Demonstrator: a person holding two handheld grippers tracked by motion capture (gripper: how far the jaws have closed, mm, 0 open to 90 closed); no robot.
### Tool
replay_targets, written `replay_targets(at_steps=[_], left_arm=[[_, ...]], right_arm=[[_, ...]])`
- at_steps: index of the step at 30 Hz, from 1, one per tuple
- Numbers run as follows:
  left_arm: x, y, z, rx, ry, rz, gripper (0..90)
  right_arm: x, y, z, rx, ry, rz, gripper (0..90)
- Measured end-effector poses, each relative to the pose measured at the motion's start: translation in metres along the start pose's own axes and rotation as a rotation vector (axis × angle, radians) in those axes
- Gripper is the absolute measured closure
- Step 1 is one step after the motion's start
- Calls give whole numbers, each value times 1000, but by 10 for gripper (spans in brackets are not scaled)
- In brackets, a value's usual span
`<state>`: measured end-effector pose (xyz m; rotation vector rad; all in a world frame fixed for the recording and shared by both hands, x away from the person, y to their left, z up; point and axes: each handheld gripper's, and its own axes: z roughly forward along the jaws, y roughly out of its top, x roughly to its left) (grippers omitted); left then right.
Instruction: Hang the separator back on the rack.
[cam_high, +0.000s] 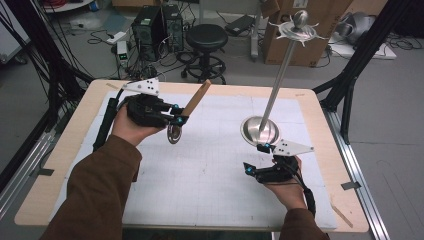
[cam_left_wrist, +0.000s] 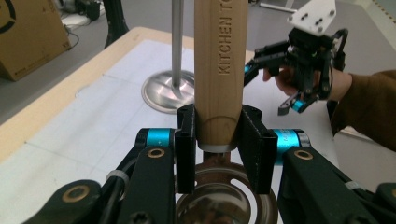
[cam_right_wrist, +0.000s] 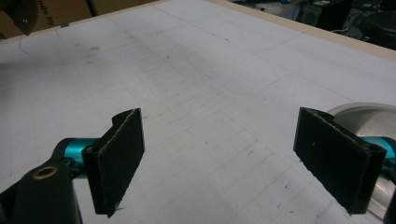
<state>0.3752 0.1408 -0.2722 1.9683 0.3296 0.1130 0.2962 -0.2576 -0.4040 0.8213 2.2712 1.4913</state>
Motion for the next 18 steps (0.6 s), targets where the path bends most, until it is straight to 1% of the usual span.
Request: replay_targets(at_steps=[2, 4, 12, 18], left_arm=[[0, 6, 0, -11, 0, 10, 692], [0, 10, 1, -32, -8, 11, 692], [2, 28, 15, -45, -22, 41, 692], [4, 40, 22, -71, -21, 51, 692]], right_arm=[[-1, 0, 0, -1, -2, 4, 153], [-1, 0, -1, -1, -1, 6, 153], [-1, -1, 0, -1, -2, 4, 152], [-1, -1, -1, -1, -1, 7, 153]])
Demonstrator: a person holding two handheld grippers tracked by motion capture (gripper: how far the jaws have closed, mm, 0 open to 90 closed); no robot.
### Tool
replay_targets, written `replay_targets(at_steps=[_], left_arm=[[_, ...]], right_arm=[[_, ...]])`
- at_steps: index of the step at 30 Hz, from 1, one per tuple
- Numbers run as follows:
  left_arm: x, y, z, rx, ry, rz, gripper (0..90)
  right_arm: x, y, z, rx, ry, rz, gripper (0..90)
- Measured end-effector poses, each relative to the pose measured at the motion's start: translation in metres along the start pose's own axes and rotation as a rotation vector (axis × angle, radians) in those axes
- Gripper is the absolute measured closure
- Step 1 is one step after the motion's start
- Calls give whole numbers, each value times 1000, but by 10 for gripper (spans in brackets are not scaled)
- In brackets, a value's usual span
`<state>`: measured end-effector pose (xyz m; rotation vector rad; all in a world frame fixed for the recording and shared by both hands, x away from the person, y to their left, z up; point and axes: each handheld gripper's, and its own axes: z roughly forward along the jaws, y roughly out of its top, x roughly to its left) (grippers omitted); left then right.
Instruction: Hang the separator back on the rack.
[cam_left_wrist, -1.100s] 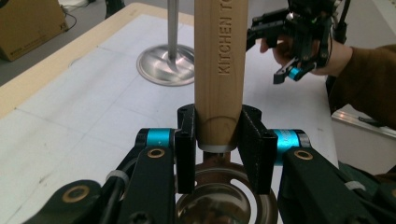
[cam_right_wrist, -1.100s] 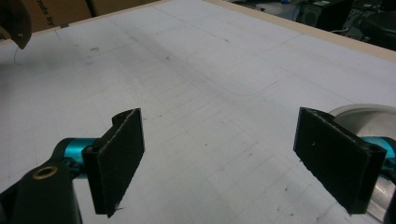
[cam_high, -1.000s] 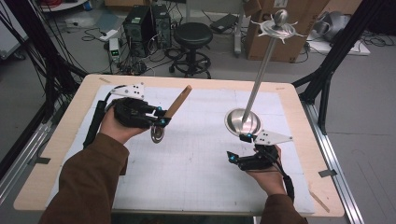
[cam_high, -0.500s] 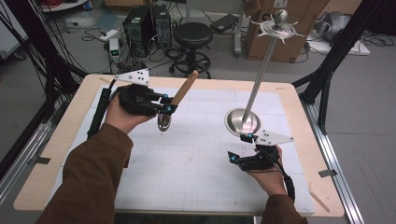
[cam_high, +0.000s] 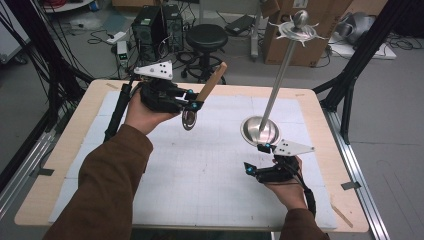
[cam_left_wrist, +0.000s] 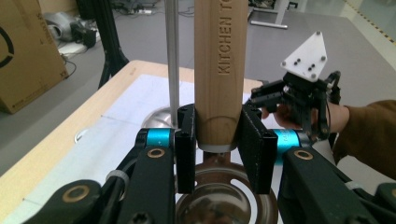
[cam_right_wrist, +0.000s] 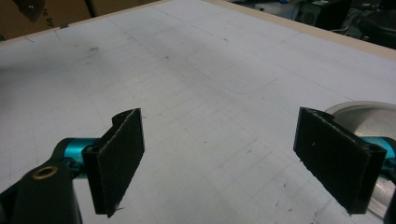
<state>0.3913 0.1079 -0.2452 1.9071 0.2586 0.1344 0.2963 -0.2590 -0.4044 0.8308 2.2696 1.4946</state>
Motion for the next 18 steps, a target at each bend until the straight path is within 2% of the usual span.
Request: replay_targets(at_steps=[6, 12, 18], left_arm=[[4, 8, 6, -25, 4, -1, 692], [9, 15, 14, -18, 10, 9, 692], [12, 30, 19, -13, 17, 21, 692]], right_arm=[[-1, -1, -1, -3, 1, 2, 153], [-1, -1, -1, -2, 2, 3, 153], [0, -2, 0, 0, 4, 0, 153]])
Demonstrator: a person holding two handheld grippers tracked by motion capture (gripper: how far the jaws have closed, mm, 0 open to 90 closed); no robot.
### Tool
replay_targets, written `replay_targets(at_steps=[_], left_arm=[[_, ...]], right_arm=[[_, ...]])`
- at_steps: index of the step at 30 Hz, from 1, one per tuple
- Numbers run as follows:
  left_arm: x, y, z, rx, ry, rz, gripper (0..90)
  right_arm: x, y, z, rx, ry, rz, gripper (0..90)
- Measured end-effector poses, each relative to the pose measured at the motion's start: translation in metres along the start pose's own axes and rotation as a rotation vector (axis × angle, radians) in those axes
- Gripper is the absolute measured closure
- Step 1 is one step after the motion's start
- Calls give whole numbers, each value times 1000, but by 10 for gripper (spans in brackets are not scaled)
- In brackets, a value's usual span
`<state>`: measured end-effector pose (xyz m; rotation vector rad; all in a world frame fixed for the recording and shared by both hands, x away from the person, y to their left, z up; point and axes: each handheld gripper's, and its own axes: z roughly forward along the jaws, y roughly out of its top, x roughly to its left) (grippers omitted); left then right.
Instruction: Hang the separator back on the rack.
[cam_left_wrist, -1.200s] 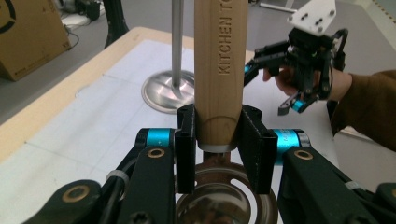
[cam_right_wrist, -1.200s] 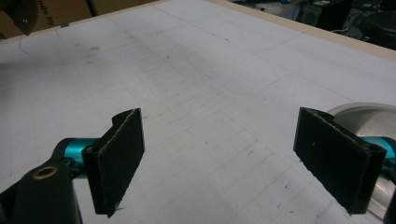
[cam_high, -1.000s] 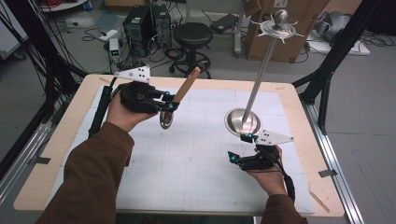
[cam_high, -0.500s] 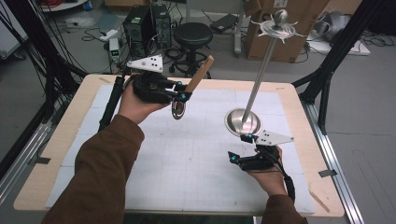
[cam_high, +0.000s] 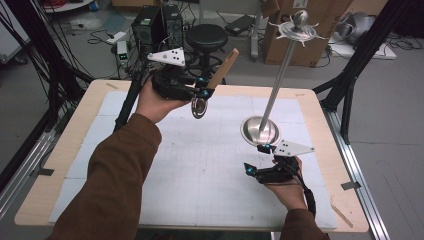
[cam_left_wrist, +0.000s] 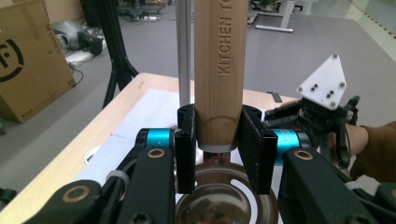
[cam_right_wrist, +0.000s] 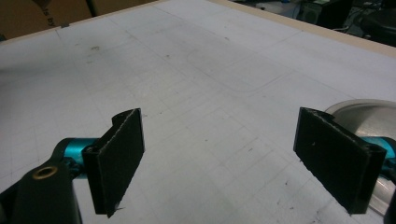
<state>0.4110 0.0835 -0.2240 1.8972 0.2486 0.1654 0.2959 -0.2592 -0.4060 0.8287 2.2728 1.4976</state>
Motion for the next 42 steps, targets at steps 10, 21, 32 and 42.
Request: replay_targets(at_steps=[10, 21, 32, 42], left_arm=[[1, 21, 16, -16, -11, 13, 692], [3, 38, 34, -9, -2, 19, 692], [4, 49, 50, -5, 12, 25, 692], [2, 55, 62, 11, 9, 37, 692]], right_arm=[[-1, -1, -1, -6, 1, 6, 152], [-1, -2, -1, -5, 2, 7, 153], [-3, -4, -2, -6, -3, 12, 153], [-3, -4, 0, -2, -1, 9, 153]])
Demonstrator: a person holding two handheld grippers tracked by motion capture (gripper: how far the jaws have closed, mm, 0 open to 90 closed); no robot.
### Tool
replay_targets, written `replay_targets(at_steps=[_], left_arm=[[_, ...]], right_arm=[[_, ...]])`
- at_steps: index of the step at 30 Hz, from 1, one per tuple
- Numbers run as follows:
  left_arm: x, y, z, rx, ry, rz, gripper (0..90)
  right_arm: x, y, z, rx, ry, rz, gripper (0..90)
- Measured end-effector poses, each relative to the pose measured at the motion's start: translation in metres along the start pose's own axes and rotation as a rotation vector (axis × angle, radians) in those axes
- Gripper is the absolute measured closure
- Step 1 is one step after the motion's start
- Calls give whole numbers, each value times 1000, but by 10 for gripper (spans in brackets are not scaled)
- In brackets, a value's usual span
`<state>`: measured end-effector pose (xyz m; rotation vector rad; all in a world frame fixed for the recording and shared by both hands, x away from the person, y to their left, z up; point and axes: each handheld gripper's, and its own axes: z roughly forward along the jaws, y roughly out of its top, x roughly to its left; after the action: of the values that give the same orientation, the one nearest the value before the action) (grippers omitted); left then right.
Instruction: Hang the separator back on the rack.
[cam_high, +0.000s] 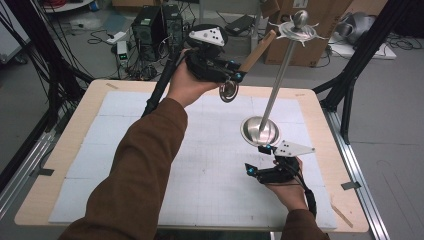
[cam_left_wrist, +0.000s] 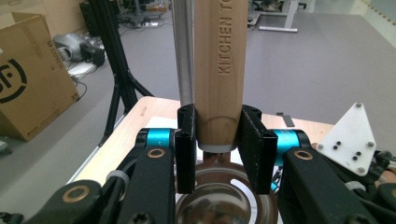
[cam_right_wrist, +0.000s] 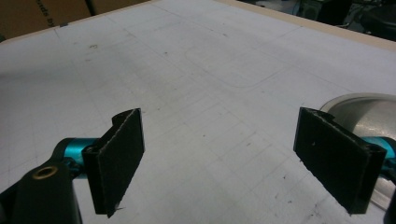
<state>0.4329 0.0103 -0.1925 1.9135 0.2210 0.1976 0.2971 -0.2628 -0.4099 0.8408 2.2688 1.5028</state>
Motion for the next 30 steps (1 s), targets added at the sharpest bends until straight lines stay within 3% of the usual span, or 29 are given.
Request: replay_targets(at_steps=[10, 20, 30], left_arm=[[-3, 7, 11, 14, 21, 3, 692], [1, 7, 7, 10, 36, -3, 692], [3, 5, 13, 23, 42, -3, 692]], right_arm=[[1, 0, -2, -1, 5, 3, 153], [0, 0, -2, -5, 4, 6, 153], [0, 0, -2, -5, 5, 6, 153]])
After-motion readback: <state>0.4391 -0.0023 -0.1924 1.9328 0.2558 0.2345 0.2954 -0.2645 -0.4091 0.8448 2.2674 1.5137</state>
